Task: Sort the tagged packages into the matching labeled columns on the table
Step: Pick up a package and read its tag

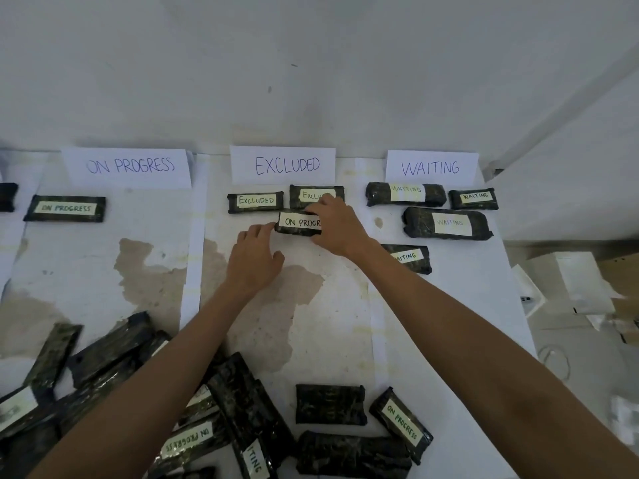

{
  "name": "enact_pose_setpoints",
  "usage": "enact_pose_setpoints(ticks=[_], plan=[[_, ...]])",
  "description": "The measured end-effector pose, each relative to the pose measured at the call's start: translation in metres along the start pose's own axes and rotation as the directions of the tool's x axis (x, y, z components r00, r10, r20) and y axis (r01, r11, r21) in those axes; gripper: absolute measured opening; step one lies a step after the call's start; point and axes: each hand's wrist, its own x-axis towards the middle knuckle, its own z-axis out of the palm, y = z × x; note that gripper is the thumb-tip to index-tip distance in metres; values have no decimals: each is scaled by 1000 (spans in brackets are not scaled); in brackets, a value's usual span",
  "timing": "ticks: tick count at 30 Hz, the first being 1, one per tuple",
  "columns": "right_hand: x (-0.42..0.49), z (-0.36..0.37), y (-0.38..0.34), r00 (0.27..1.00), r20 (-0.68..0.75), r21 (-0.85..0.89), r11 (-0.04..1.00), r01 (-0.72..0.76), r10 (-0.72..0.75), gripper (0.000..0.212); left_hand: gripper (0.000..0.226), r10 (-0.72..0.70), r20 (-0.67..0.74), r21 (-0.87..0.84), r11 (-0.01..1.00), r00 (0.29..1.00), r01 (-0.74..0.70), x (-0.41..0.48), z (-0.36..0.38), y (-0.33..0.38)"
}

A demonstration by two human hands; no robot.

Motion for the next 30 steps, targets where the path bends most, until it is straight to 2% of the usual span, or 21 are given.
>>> enact_pose_setpoints(ticks=[5, 9, 14, 16, 19, 25, 30], plan=[[7, -6, -28, 995, -48, 45, 995, 88, -86, 58, 58, -5, -102, -56, 998, 995, -1, -7, -23, -21], [18, -9, -60, 987, -59, 54, 987, 152, -149, 57, 60, -16, -129, -35, 999, 992, 11, -10, -45, -47], [33, -9, -98, 980, -43, 62, 979, 196, -194, 57, 61, -53, -162, -40, 998, 985, 47, -12, -68, -76], [52, 1, -139, 973, -4, 60, 971, 233, -233, 56, 61, -117, -184, -57, 992, 976, 108, -15, -89, -114], [59, 9, -148, 971, 2, 51, 970, 238, -238, 55, 61, -134, -178, -50, 991, 975, 127, -17, -92, -124], [95, 43, -204, 971, 61, 19, 973, 230, -230, 58, 60, -222, -146, 3, 974, 964, 225, -15, -117, -190], [119, 66, -224, 980, 76, -15, 982, 188, -186, 57, 59, -205, -96, 61, 975, 974, 212, -9, -125, -222]])
